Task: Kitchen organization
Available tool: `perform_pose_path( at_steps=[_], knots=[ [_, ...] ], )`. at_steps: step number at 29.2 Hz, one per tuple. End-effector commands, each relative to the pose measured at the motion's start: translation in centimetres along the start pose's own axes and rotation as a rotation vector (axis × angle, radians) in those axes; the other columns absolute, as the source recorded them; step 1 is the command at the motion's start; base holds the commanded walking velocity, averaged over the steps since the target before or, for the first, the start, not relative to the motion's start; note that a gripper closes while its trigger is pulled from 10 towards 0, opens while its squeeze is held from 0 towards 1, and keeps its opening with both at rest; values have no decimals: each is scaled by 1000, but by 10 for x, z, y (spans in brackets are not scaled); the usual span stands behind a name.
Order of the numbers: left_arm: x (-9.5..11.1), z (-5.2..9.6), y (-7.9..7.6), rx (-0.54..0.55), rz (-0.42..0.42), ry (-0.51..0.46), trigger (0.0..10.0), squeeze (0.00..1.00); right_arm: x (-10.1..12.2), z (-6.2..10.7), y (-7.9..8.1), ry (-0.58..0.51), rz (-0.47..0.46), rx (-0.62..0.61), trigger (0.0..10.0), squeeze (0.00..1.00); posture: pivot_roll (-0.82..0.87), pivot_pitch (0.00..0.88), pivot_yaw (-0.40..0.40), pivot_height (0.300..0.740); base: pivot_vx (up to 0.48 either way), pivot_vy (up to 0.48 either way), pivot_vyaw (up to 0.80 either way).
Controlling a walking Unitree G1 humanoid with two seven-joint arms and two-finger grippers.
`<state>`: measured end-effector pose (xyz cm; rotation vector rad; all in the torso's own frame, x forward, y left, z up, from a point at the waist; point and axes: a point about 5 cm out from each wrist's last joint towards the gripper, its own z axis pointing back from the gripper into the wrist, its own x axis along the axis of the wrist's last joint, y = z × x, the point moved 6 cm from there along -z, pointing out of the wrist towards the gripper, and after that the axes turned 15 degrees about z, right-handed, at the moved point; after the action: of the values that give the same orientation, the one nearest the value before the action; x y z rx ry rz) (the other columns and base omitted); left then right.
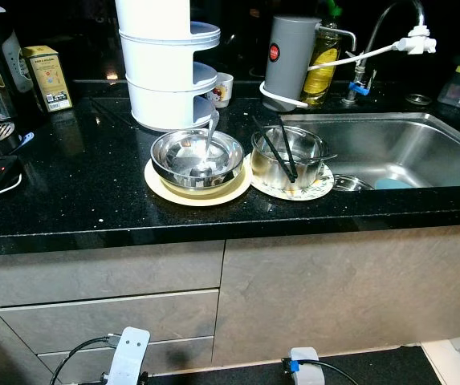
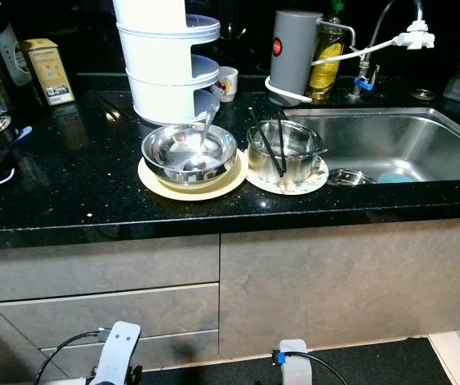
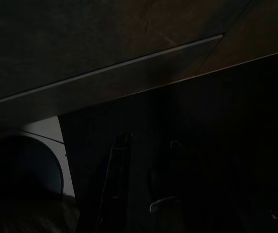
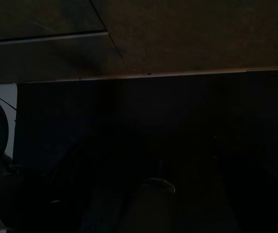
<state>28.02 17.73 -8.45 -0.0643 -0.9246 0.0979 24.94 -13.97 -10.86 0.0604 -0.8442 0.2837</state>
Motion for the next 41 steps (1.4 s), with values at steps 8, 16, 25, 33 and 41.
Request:
perform_pose_path(
  at_steps=[8,16,25,33,41],
  knots=[
    [-19,4,-3,-11,-15,60,10000,0,-12,4,-5,36,14,-35,10000,0,-34,69,-49,740,0,0,0],
    [-16,4,5,37,-13,46,10000,0,-13,3,-6,57,35,-51,10000,0,-28,71,-51,740,0,0,0],
    [-19,6,6,37,-12,46,10000,0,-15,3,-2,69,48,-39,10000,0,-31,66,-43,740,0,0,0],
    [-21,6,5,39,-12,50,10000,0,-16,3,-2,72,52,-38,10000,0,-36,58,-43,740,0,0,0],
    [-22,6,6,41,-14,51,10000,0,-16,3,-2,73,55,-38,10000,0,-37,52,-41,740,0,0,0]
  ],
)
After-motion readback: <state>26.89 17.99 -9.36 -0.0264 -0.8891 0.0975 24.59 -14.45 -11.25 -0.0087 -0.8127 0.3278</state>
